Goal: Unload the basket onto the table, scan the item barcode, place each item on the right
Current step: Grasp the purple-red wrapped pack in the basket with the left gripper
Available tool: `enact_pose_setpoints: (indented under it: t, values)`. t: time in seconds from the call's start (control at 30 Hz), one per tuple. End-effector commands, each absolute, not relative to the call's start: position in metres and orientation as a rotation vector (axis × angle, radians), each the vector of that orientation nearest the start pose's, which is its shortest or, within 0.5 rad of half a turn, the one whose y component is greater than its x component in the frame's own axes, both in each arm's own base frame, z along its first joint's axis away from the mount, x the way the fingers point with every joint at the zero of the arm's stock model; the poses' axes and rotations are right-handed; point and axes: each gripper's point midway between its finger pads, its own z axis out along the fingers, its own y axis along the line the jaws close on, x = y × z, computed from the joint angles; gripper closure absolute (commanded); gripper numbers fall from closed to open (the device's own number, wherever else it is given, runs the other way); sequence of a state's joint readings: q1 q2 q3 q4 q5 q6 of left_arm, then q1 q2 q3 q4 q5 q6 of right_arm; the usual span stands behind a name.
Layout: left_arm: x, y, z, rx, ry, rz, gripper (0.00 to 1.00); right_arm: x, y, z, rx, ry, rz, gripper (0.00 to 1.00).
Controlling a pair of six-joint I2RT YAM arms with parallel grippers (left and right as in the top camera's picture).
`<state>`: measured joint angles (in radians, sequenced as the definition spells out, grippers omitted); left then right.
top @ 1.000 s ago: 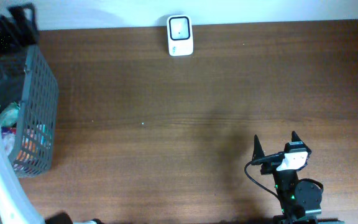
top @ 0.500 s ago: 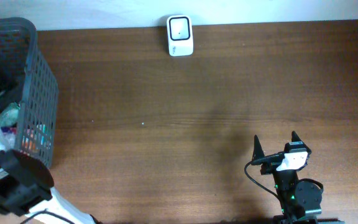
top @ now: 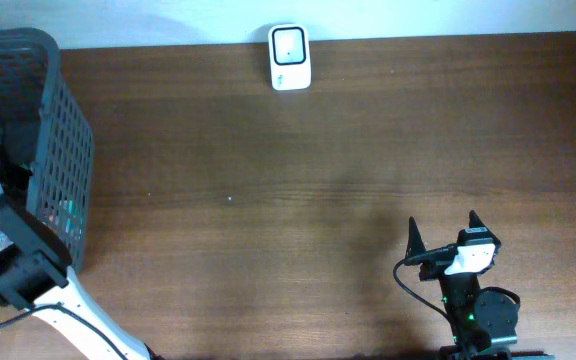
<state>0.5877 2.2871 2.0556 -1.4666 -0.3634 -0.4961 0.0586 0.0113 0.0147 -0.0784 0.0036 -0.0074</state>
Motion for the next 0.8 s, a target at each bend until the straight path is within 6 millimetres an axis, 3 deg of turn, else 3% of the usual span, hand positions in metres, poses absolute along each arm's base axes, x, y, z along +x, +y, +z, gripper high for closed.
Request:
enact_pose_setpoints:
  t: [0.0, 0.07, 0.1, 0.13, 0.17, 0.2, 0.3, 0.43, 0.5, 0.67, 0.77]
  values:
    - [0.306, 0.277, 0.049, -1.675, 2.879, 0.589, 0.32, 0.246, 0.011, 0.155, -0.043, 1.651, 0.021, 0.01]
    - [0.304, 0.275, 0.037, -1.682, 2.914, 0.592, 0.61, 0.246, 0.011, 0.155, -0.043, 1.651, 0.021, 0.01]
    - [0.302, 0.274, 0.036, -1.684, 2.923, 0.593, 0.81, 0.246, 0.011, 0.155, -0.043, 1.651, 0.021, 0.01]
    - [0.303, 0.274, 0.037, -1.683, 2.923, 0.594, 0.89, 0.246, 0.011, 0.155, -0.043, 1.651, 0.021, 0.01]
    - [0.303, 0.274, 0.039, -1.676, 2.927, 0.591, 0.9, 0.246, 0.011, 0.155, -0.043, 1.651, 0.021, 0.01]
    - [0.306, 0.276, 0.043, -1.636, 2.941, 0.583, 1.0, 0.246, 0.011, 0.155, -0.043, 1.651, 0.021, 0.01]
    - [0.32, 0.285, 0.071, -1.585, 2.896, 0.568, 1.0, 0.246, 0.011, 0.155, -0.043, 1.651, 0.021, 0.01]
    - [0.376, 0.294, 0.179, -1.486, 2.57, 0.337, 1.0, 0.246, 0.011, 0.155, -0.043, 1.651, 0.021, 0.01]
    - [0.4, 0.285, 0.234, -1.345, 2.422, 0.184, 1.0, 0.246, 0.011, 0.155, -0.043, 1.651, 0.021, 0.01]
    - [0.419, 0.253, 0.354, -1.119, 2.088, -0.076, 1.0, 0.246, 0.011, 0.155, -0.043, 1.651, 0.021, 0.01]
    - [0.423, 0.224, 0.407, -0.953, 1.986, -0.228, 1.0, 0.246, 0.011, 0.155, -0.043, 1.651, 0.021, 0.01]
